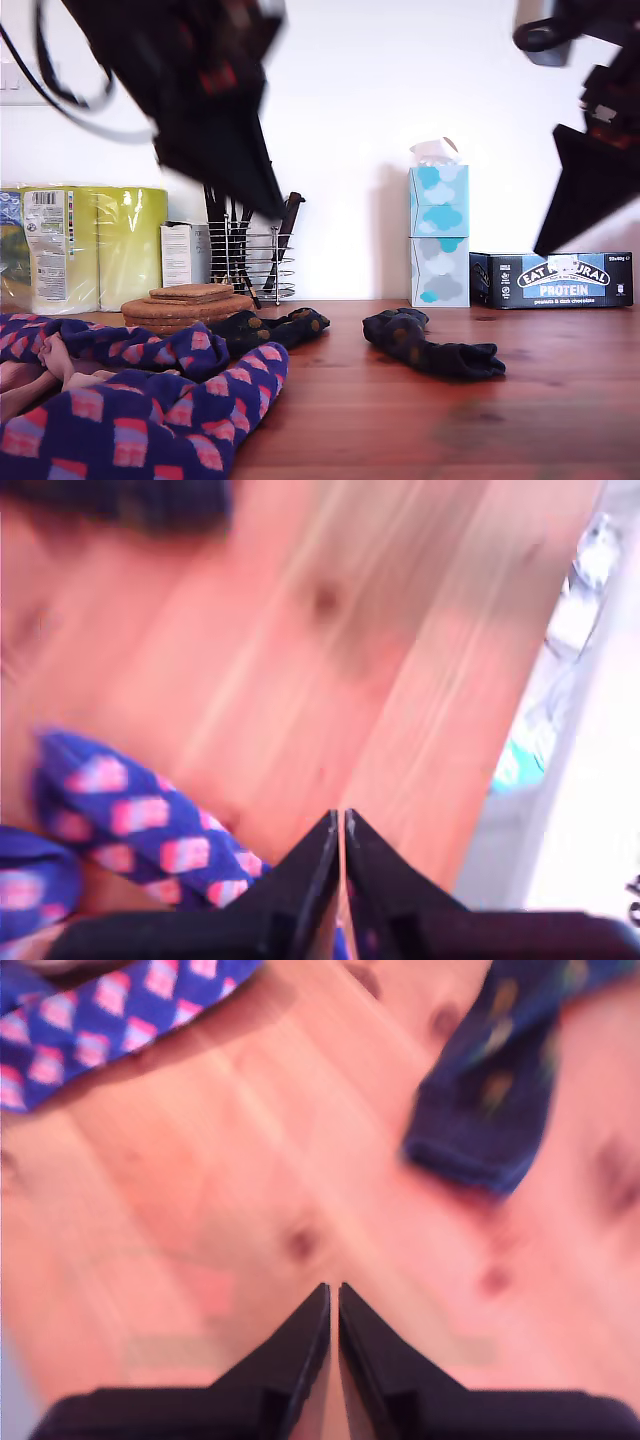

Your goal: Pair up the socks based on colour and pattern, by placing each sock on top of its pair

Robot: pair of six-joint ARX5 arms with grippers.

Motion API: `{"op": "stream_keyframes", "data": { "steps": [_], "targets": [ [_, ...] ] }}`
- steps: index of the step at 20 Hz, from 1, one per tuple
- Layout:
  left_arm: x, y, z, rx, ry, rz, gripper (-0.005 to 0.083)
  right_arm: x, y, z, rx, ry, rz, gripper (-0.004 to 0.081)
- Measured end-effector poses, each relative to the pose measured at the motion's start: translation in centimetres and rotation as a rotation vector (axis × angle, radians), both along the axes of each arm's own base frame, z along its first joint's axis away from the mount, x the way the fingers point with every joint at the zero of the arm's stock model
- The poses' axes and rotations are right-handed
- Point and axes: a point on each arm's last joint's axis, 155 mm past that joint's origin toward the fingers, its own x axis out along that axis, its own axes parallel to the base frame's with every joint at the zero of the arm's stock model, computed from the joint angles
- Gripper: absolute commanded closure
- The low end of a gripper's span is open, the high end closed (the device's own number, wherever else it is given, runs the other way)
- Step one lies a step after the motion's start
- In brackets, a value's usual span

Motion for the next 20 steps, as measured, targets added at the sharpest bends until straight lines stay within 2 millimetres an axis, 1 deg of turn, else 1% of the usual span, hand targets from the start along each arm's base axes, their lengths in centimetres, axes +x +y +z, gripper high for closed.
{"op": "stream_keyframes", "data": {
  "steps": [1, 2, 3, 4, 6, 7, 8, 9, 10, 12, 14, 15, 17, 19, 20],
  "targets": [
    [-0.3, 0.6, 1.4, -0.029, -0.036, 0.010, 0.0796, 0.9, 0.2, 0.8, -0.025, -0.049, 0.056, 0.0783],
    [-0.6, 1.2, 2.3, -0.047, -0.061, 0.026, 0.0796, 1.8, 0.5, 1.5, -0.047, -0.094, 0.107, 0.0783],
    [-0.8, 2.0, 2.7, -0.058, -0.078, 0.050, 0.0796, 2.6, 0.7, 1.8, -0.073, -0.133, 0.163, 0.0783],
    [-1.1, 2.9, 2.8, -0.059, -0.091, 0.076, 0.0796, 3.2, 0.9, 1.9, -0.105, -0.164, 0.226, 0.0783],
    [-1.7, 4.9, 3.0, -0.059, -0.113, 0.140, 0.0796, 3.9, 1.1, 0.7, -0.156, -0.175, 0.318, 0.0772],
    [-1.9, 6.0, 3.7, -0.066, -0.137, 0.177, 0.0796, 3.9, 1.2, -0.2, -0.180, -0.168, 0.353, 0.0685],
    [-2.1, 7.0, 5.1, -0.085, -0.180, 0.213, 0.0796, 4.0, 1.2, -1.1, -0.212, -0.165, 0.391, 0.0500],
    [-2.3, 7.9, 6.8, -0.116, -0.231, 0.247, 0.0796, 4.3, 1.3, -1.7, -0.247, -0.178, 0.417, 0.0344],
    [-2.7, 8.7, 8.5, -0.157, -0.274, 0.279, 0.0796, 4.8, 1.4, -1.8, -0.285, -0.206, 0.435, 0.0276],
    [-3.8, 10.1, 11.4, -0.228, -0.354, 0.308, 0.0796, 6.2, 1.7, -1.7, -0.380, -0.288, 0.461, 0.0270],
    [-4.6, 11.2, 12.4, -0.249, -0.383, 0.338, 0.0796, 6.7, 2.3, -2.3, -0.435, -0.323, 0.517, 0.0270],
    [-4.7, 11.5, 12.2, -0.243, -0.382, 0.344, 0.0796, 6.6, 2.4, -3.2, -0.455, -0.313, 0.549, 0.0270],
    [-4.7, 12.0, 11.2, -0.199, -0.355, 0.360, 0.0796, 6.4, 2.6, -5.5, -0.472, -0.265, 0.589, 0.0271],
    [-4.7, 12.3, 10.3, -0.164, -0.331, 0.369, 0.0796, 6.6, 2.5, -7.5, -0.484, -0.224, 0.599, 0.0282],
    [-4.7, 12.3, 10.1, -0.156, -0.324, 0.371, 0.0796, 6.7, 2.5, -8.2, -0.486, -0.215, 0.601, 0.0281]
  ]
}}
